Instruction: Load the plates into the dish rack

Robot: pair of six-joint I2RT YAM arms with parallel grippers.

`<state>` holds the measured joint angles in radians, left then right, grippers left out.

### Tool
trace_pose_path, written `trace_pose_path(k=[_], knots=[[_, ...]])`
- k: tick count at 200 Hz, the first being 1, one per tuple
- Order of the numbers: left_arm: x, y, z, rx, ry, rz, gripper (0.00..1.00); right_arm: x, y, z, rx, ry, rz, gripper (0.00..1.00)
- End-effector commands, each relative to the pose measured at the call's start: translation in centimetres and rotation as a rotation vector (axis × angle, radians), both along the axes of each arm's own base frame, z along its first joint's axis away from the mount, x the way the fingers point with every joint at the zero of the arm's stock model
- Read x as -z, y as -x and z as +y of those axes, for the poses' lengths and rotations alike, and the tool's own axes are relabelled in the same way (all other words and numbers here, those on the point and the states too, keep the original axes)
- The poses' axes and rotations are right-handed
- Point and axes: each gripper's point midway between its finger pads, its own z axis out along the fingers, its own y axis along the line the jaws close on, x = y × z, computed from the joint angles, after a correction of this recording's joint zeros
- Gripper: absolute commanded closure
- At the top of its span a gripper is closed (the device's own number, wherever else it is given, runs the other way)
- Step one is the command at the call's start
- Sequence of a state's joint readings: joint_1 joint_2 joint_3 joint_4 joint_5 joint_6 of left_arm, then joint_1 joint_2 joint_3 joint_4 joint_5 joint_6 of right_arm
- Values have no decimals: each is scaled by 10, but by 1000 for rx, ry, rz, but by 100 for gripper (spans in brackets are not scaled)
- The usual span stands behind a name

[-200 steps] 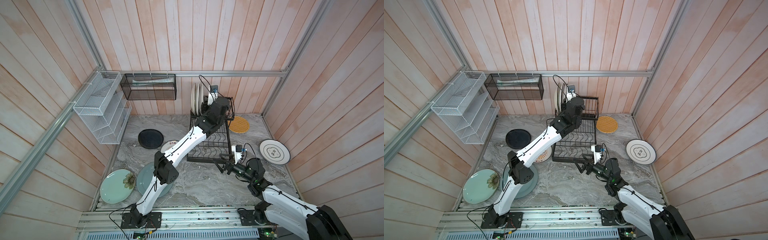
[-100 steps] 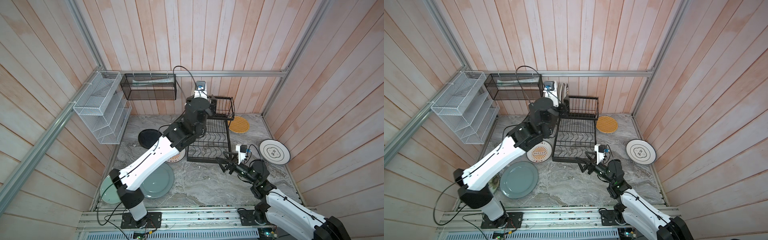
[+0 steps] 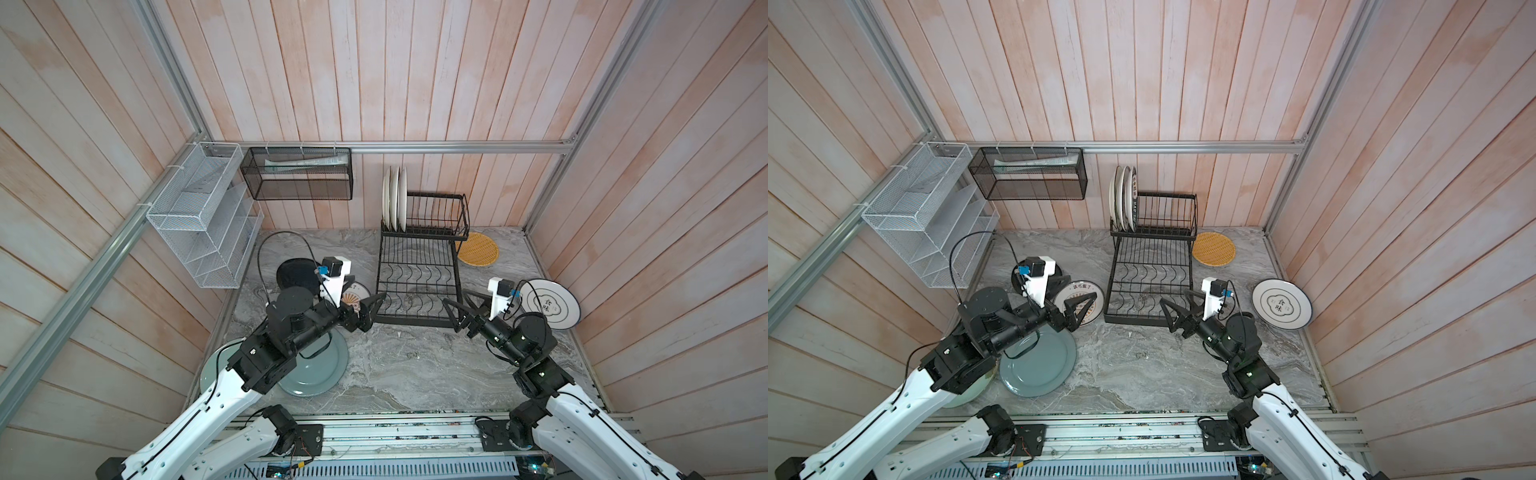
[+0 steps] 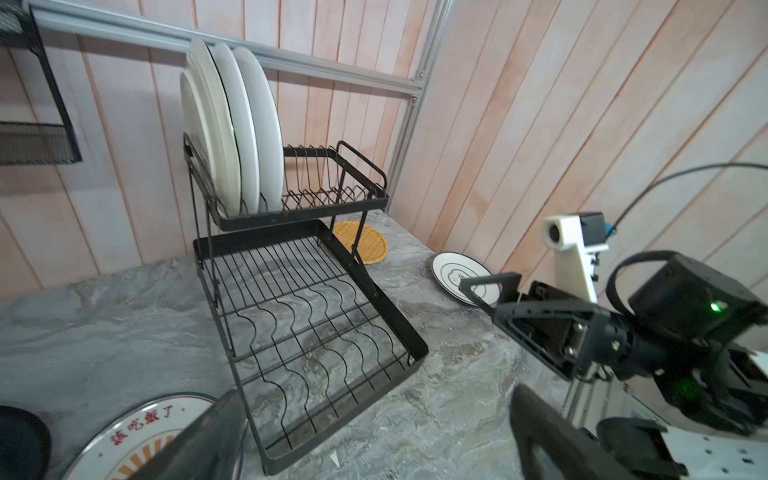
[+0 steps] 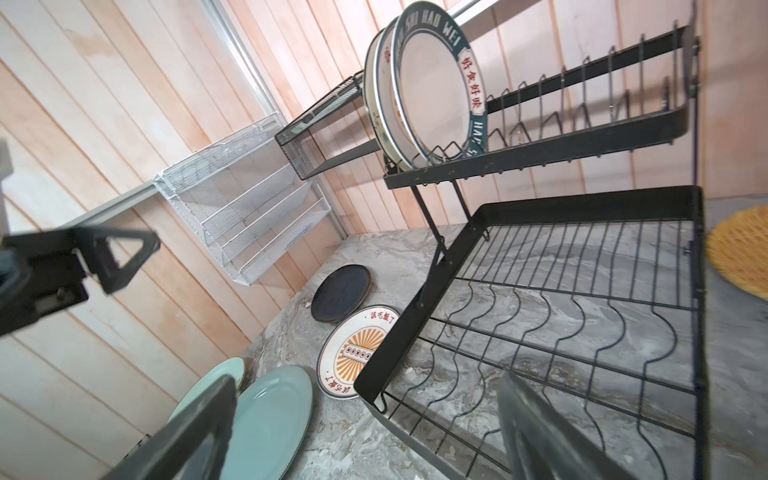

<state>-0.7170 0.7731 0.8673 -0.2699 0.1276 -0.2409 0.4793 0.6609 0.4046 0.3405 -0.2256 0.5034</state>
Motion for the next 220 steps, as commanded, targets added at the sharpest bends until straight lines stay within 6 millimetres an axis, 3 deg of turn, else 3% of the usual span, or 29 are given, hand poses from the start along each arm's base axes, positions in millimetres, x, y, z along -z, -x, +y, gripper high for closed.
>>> trace_pose_path(k=[1,25,62,98,121,139,175,220], knots=[[29,22,1,77,23,71,0,14,-11,-22,126,54,94,2],[63,20,21,-27,-27,129,0,25,-25,-58,294,62,191,2],[84,16,42,-144,-93,223,0,65,-48,-135,525,-85,414,2],[75,27,59,-182,-20,190,0,124,-50,-214,783,-298,629,2],[70,31,66,-201,10,168,0,158,-41,-252,934,-414,716,2],[67,32,68,-205,20,158,0,175,-31,-272,1032,-501,746,2],[69,33,66,-192,18,165,0,187,-14,-302,1190,-552,714,2],[69,34,64,-182,19,165,0,205,-4,-319,1213,-618,715,5]])
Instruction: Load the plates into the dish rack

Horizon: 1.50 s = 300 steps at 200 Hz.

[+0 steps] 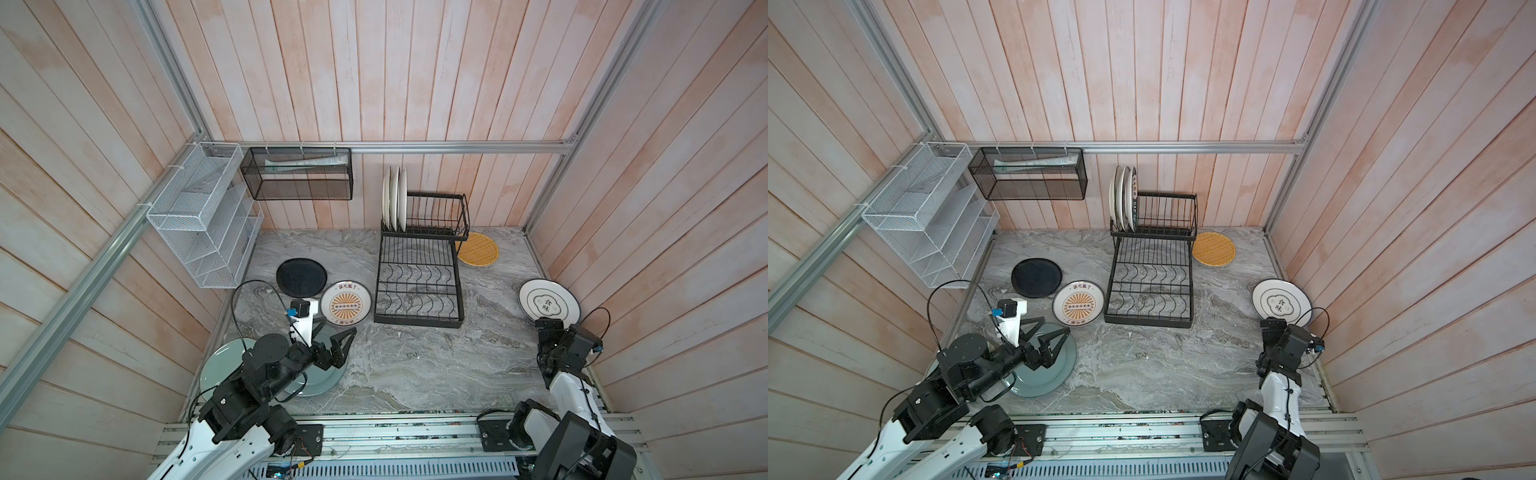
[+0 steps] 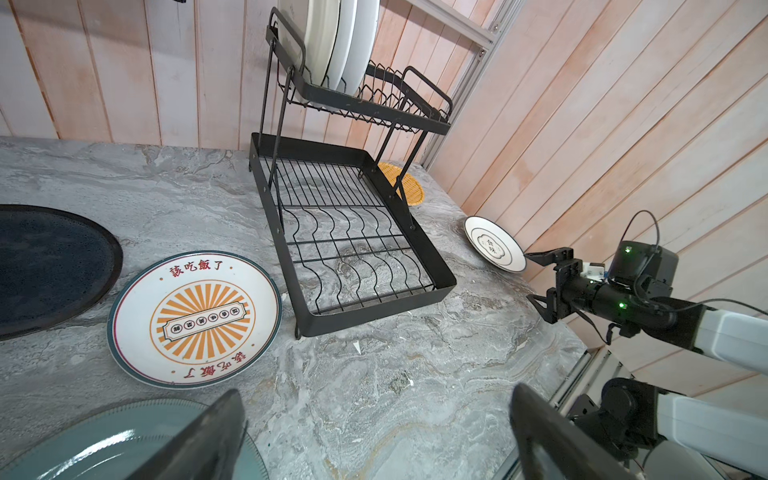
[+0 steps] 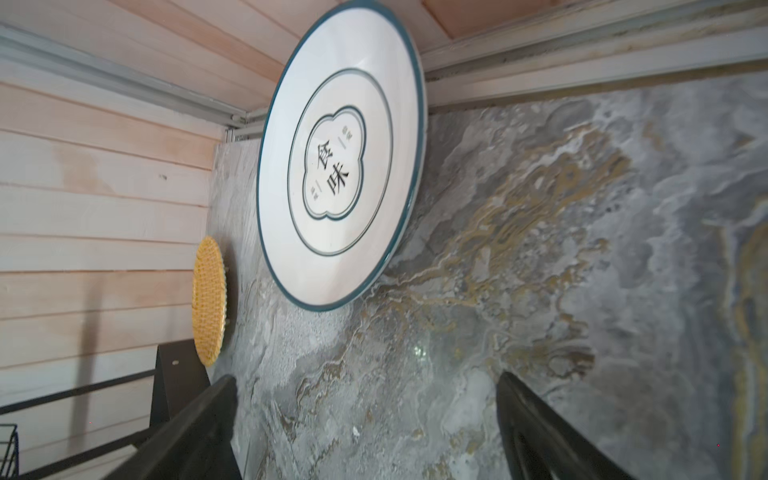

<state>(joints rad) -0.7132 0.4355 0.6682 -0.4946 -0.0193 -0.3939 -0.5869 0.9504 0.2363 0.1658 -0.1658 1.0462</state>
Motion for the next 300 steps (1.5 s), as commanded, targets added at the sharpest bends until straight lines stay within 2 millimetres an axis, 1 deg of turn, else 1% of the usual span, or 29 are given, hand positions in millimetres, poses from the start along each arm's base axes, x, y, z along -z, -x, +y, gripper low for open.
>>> trace_pose_path(k=[1,33,68,91,111,155,172,186,200,214,235,251,274,300], knots=[[7,0,0,-1,-8,18,0,2,-1,-8,21,-15,-38,5],[6,0,-1,5,-6,16,0,10,-2,-16,33,-43,-48,6],[7,0,-1,3,-6,17,0,26,-5,-15,33,-109,-30,9],[7,0,0,-3,-9,17,0,31,-9,-19,35,-126,-38,14],[6,-1,1,-6,-9,15,0,37,-13,-20,21,-152,-31,16],[6,-1,1,-9,-8,15,0,55,-24,-17,-8,-226,-20,22],[6,-2,2,-16,-9,16,0,63,-26,-16,0,-266,-25,28],[6,-2,5,-29,-10,13,0,64,-31,-15,-12,-278,-44,37],[4,-2,6,-32,-7,6,0,70,-31,-17,3,-292,-34,43],[2,-1,7,-34,-2,0,0,71,-32,-18,14,-304,-43,52],[1,-1,8,-40,1,-6,0,72,-31,-18,26,-310,-45,70],[0,-1,9,-41,4,-9,0,68,-32,-19,27,-297,-52,83],[-1,-1,10,-44,6,-11,0,60,-33,-20,17,-273,-69,100],[0,-1,10,-46,2,-9,0,49,-39,-18,-23,-242,-87,100]])
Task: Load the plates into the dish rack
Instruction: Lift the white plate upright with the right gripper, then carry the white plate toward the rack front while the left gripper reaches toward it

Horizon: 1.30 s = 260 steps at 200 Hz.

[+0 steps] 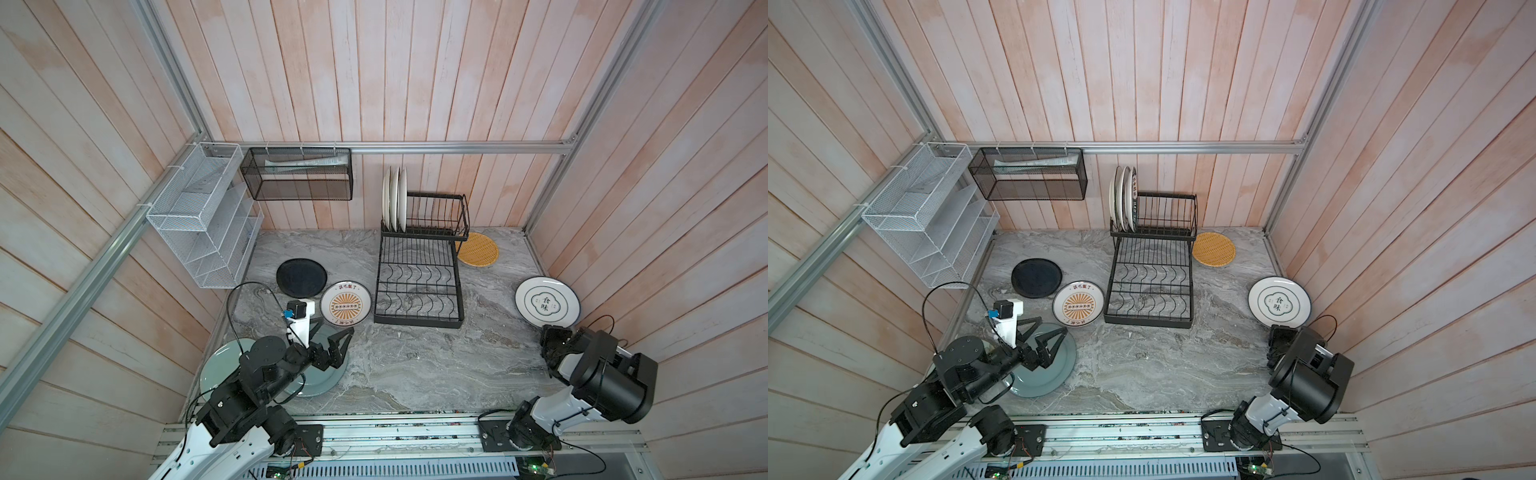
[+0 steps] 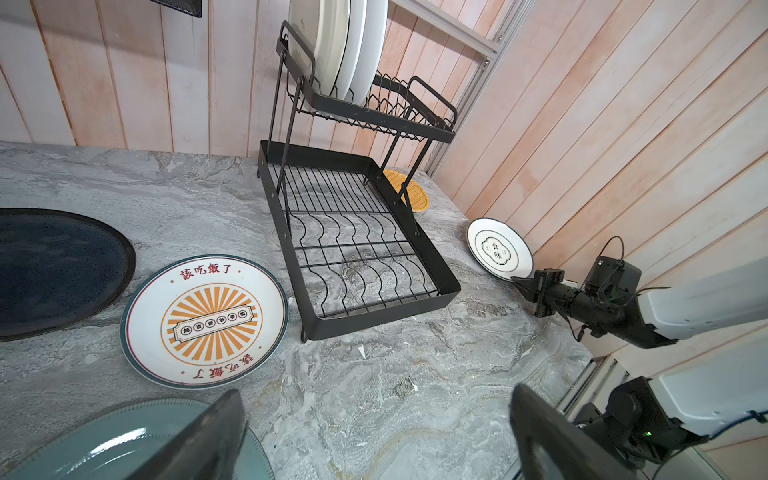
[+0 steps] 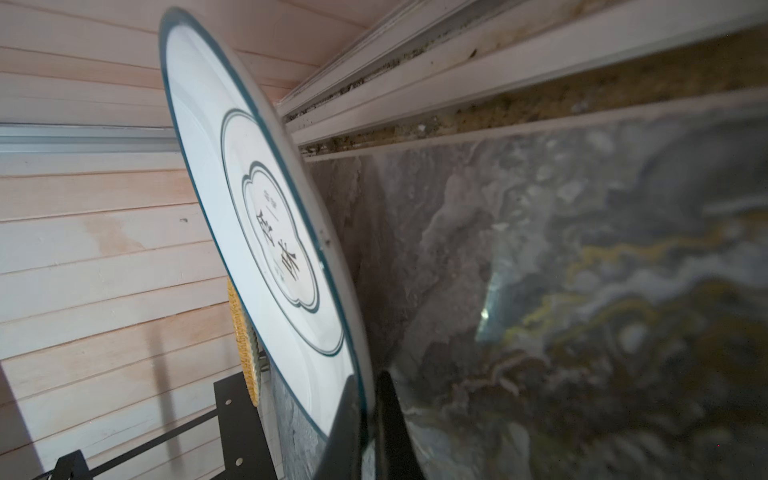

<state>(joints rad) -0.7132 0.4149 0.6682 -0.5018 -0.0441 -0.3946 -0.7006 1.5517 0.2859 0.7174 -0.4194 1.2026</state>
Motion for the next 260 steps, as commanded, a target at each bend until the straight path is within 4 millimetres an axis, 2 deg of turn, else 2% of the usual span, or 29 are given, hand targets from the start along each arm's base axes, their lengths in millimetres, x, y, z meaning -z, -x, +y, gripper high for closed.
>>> trace_pose_path(k=[1,33,60,83,128,146,201,234,260], knots=[[3,-1,4,-22,-2,5,0,3,4,7,-24,5,33,100],[3,-1,3,-20,-1,5,0,-19,-5,13,-72,50,-14,100],[4,-2,3,-17,-2,8,0,-50,-17,21,-135,102,-92,100],[8,-3,2,-22,-13,17,0,-77,-24,40,-225,126,-161,100],[16,-8,0,-29,-36,48,0,-127,-25,78,-394,186,-292,100],[20,-10,-2,-29,-43,58,0,-137,-23,94,-474,194,-319,100],[36,-19,-12,-24,-71,108,0,-153,-25,169,-695,181,-400,100],[39,-22,-19,-16,-39,130,0,-149,-27,212,-831,128,-426,100],[51,-28,-35,-4,121,176,0,-143,-23,243,-901,69,-448,100]])
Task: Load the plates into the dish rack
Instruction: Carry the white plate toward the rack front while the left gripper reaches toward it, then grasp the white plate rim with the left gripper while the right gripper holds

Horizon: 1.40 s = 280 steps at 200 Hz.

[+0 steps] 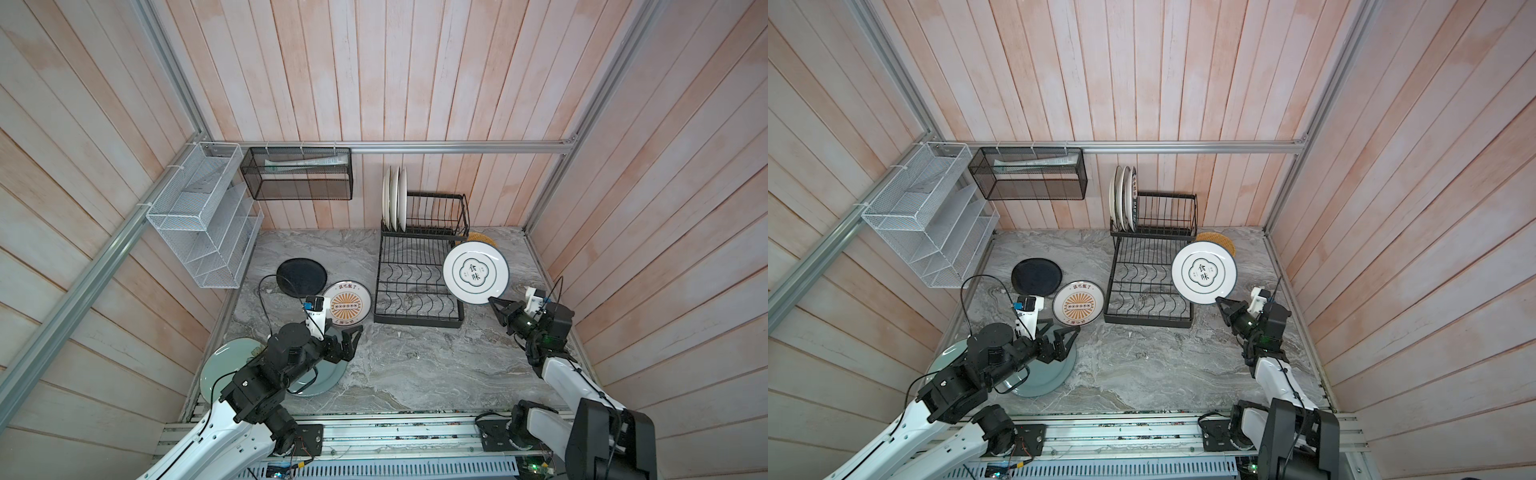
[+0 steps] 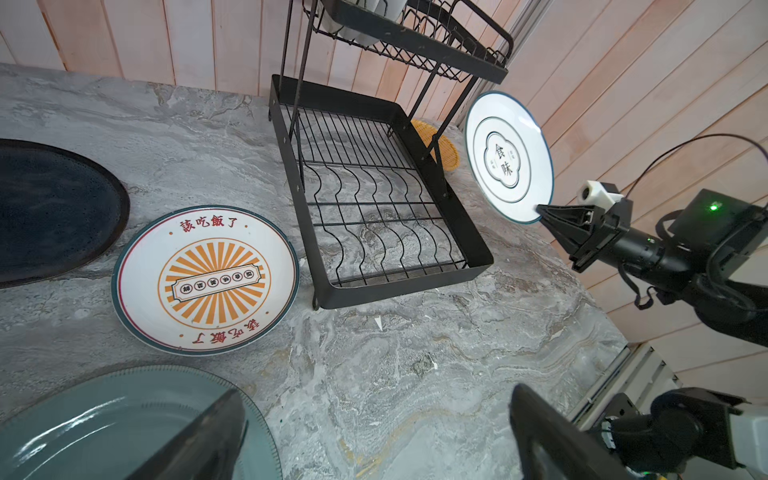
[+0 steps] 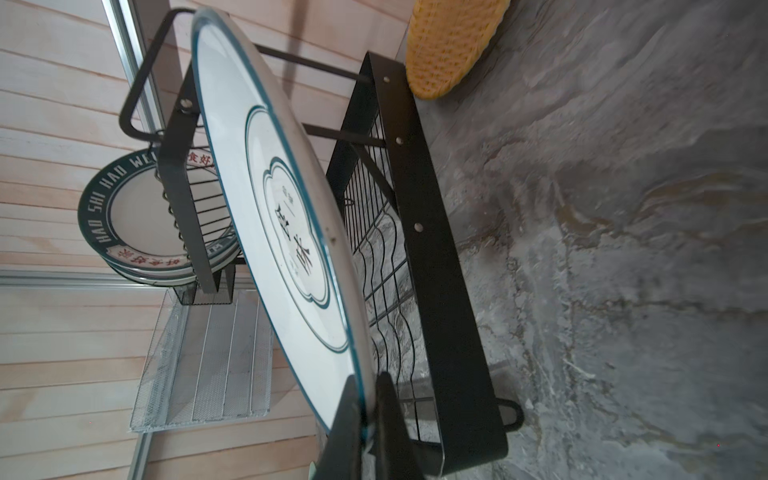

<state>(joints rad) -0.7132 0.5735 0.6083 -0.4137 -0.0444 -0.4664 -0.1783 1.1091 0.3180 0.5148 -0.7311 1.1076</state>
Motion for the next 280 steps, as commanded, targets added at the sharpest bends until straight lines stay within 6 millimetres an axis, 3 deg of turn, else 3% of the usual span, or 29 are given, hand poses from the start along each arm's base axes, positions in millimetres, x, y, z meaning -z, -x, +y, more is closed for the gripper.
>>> trace_pose_path(k=[1,39,78,148,193,259,280], knots=[[7,-5,-16,8,161,36,0,-22,0,25,-81,-35,-104,100],[15,-18,-48,27,387,99,2,-22,6,43,-136,-52,-118,100],[26,-36,-91,-12,401,113,7,-14,16,56,-170,-61,-96,100],[40,-80,-183,-14,482,191,41,-10,23,61,-196,-78,-85,100],[52,-104,-212,-36,534,201,60,-8,24,61,-193,-75,-80,100],[65,-126,-229,-87,529,208,64,-10,26,64,-209,-88,-83,100],[65,-132,-231,-110,538,204,70,-10,27,64,-213,-88,-82,100]])
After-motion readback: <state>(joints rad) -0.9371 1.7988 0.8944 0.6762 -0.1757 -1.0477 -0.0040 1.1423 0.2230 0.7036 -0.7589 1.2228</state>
